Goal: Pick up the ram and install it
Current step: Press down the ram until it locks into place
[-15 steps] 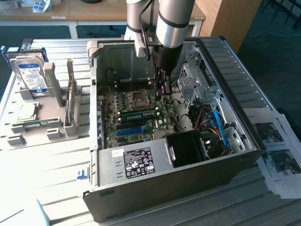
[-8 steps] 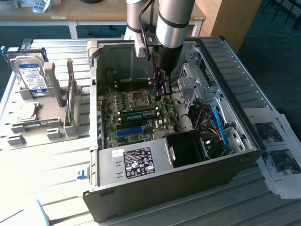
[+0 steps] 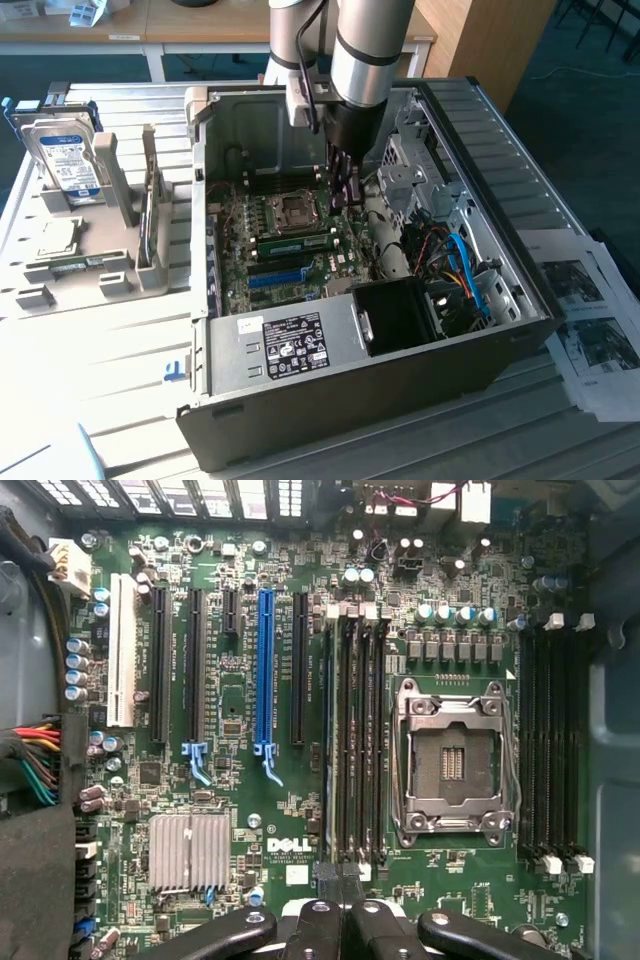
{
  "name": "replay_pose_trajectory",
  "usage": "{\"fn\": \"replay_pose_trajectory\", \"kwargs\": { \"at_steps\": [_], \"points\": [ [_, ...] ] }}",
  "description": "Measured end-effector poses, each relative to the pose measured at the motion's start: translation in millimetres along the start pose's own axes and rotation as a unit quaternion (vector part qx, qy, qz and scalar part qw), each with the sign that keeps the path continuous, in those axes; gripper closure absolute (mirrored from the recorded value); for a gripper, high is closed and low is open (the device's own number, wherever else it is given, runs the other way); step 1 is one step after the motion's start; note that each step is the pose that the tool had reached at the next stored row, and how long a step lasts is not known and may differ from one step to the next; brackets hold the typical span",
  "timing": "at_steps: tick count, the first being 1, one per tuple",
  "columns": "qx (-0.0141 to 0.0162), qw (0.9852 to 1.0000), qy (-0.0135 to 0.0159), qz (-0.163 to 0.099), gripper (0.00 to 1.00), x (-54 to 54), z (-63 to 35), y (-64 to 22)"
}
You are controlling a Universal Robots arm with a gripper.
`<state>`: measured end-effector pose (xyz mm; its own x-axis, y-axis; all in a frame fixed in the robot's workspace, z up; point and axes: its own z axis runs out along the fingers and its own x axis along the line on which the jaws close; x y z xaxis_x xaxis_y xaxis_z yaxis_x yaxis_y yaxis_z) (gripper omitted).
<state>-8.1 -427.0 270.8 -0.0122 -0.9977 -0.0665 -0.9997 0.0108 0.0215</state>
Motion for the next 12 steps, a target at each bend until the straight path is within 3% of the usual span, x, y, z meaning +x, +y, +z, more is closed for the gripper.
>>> {"fn": "replay_pose_trajectory", "kwargs": {
  "at_steps": [12],
  "points": [
    [0.0000, 1.0000, 0.0000, 0.000, 0.90, 0.6, 9.2, -0.2]
  ]
}}
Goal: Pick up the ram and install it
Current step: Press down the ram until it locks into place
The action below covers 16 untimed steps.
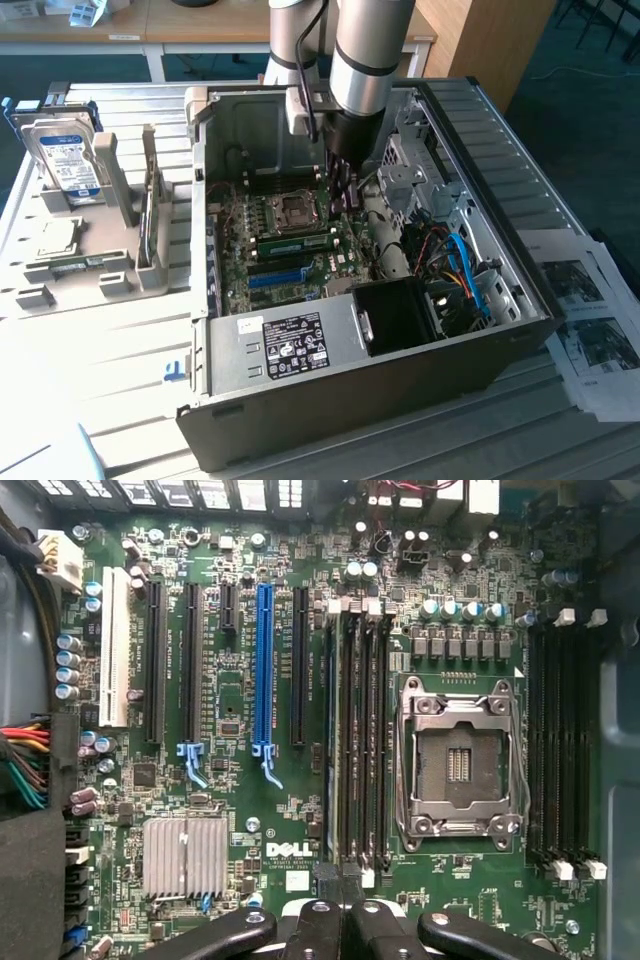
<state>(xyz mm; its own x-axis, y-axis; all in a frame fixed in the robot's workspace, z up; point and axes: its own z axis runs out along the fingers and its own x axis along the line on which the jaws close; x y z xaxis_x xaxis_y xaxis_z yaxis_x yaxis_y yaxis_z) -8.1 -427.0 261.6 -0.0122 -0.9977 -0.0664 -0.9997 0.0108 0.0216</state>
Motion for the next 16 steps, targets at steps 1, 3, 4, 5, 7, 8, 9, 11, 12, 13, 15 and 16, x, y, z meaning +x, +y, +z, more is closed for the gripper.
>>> {"fn": "replay_pose_trajectory", "kwargs": {
  "at_steps": [1, 3, 4, 5, 7, 8, 9, 11, 12, 13, 15, 16],
  "points": [
    [0.0000, 1.0000, 0.0000, 0.000, 0.90, 0.0, 0.7, 0.0],
    [0.0000, 1.0000, 0.0000, 0.000, 0.90, 0.1, 2.1, 0.0],
    [0.0000, 1.0000, 0.0000, 0.000, 0.90, 0.2, 2.7, -0.1],
    [0.0000, 1.0000, 0.0000, 0.000, 0.90, 0.2, 3.4, -0.1],
    [0.0000, 1.0000, 0.0000, 0.000, 0.90, 0.3, 4.6, -0.1],
    [0.0000, 1.0000, 0.0000, 0.000, 0.90, 0.3, 5.2, -0.1],
    [0.0000, 1.0000, 0.0000, 0.000, 0.90, 0.4, 5.8, -0.1],
    [0.0000, 1.0000, 0.0000, 0.000, 0.90, 0.5, 7.0, -0.2],
    [0.0000, 1.0000, 0.0000, 0.000, 0.90, 0.5, 7.6, -0.2],
    [0.0000, 1.0000, 0.0000, 0.000, 0.90, 0.5, 8.2, -0.2],
    [0.0000, 1.0000, 0.0000, 0.000, 0.90, 0.6, 9.4, -0.2],
    [0.0000, 1.0000, 0.0000, 0.000, 0.90, 0.7, 10.0, -0.2]
  ]
}}
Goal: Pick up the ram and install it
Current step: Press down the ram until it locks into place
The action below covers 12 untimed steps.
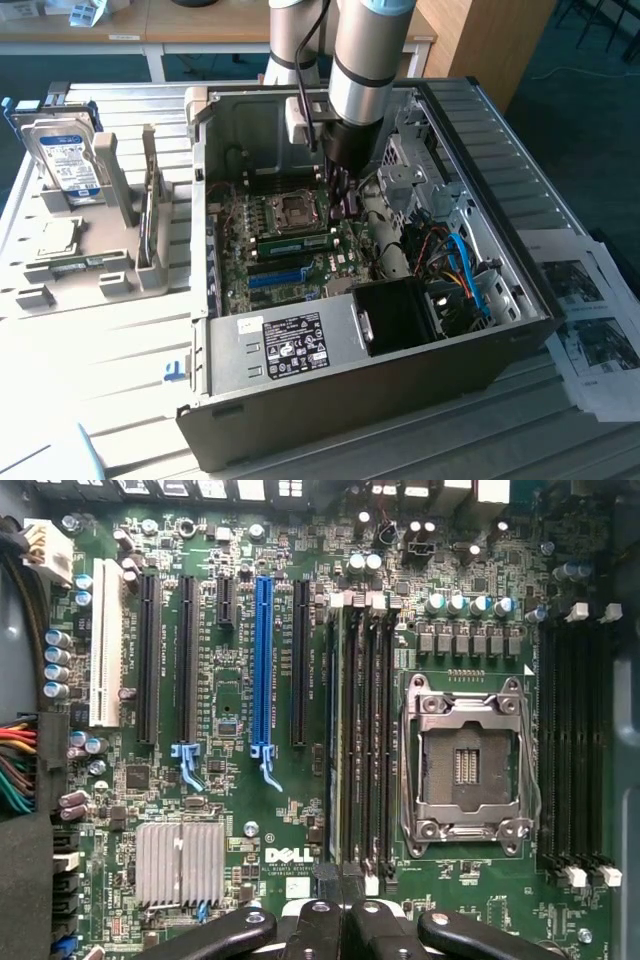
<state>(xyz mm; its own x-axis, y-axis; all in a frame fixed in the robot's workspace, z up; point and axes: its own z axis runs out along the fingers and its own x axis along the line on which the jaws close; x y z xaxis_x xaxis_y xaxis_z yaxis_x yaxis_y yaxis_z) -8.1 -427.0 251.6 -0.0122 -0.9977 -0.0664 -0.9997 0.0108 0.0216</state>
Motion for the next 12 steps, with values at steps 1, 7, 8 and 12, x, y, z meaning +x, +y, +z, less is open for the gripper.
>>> {"fn": "replay_pose_trajectory", "kwargs": {
  "at_steps": [1, 7, 8, 12],
  "points": [
    [0.0000, 1.0000, 0.0000, 0.000, 0.90, 0.0, 0.7, 0.0],
    [0.0000, 1.0000, 0.0000, 0.000, 0.90, 0.3, 4.3, -0.1],
    [0.0000, 1.0000, 0.0000, 0.000, 0.90, 0.3, 4.9, -0.1],
    [0.0000, 1.0000, 0.0000, 0.000, 0.90, 0.5, 7.2, -0.2]
  ]
}}
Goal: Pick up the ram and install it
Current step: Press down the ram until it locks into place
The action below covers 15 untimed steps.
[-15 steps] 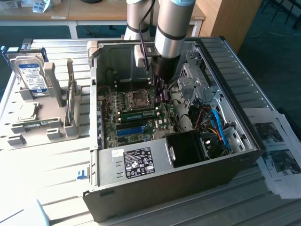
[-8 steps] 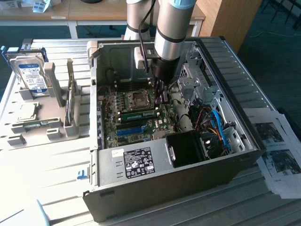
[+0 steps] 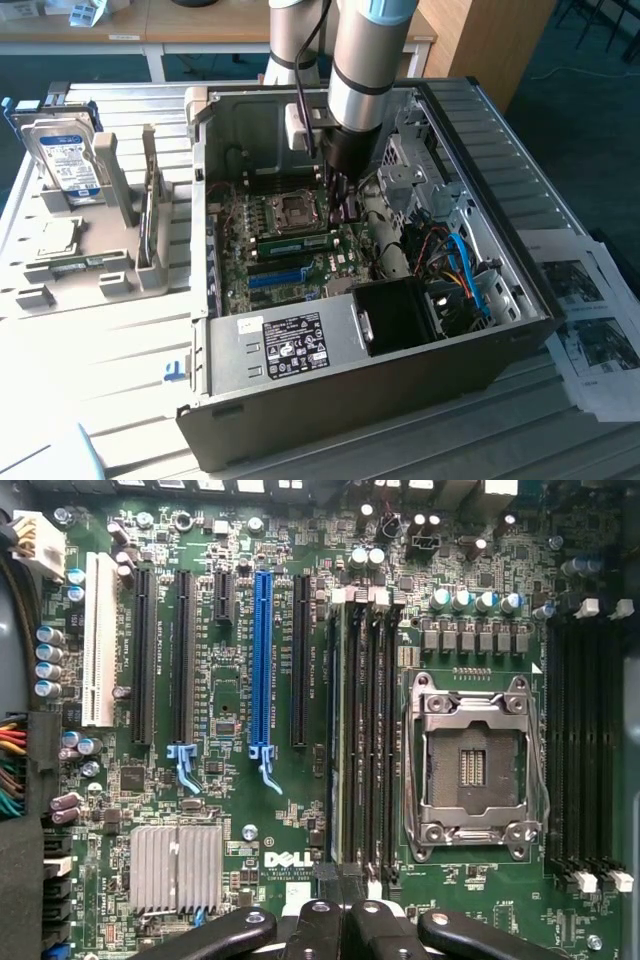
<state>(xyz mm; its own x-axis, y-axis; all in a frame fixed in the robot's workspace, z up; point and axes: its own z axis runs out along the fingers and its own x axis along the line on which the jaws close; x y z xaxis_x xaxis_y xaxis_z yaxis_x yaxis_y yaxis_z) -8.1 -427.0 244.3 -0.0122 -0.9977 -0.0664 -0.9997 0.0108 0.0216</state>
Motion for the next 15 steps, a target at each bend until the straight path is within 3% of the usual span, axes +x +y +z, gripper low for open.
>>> {"fn": "replay_pose_trajectory", "kwargs": {
  "at_steps": [15],
  "points": [
    [0.0000, 1.0000, 0.0000, 0.000, 0.90, 0.3, 4.5, -0.1]
  ]
}}
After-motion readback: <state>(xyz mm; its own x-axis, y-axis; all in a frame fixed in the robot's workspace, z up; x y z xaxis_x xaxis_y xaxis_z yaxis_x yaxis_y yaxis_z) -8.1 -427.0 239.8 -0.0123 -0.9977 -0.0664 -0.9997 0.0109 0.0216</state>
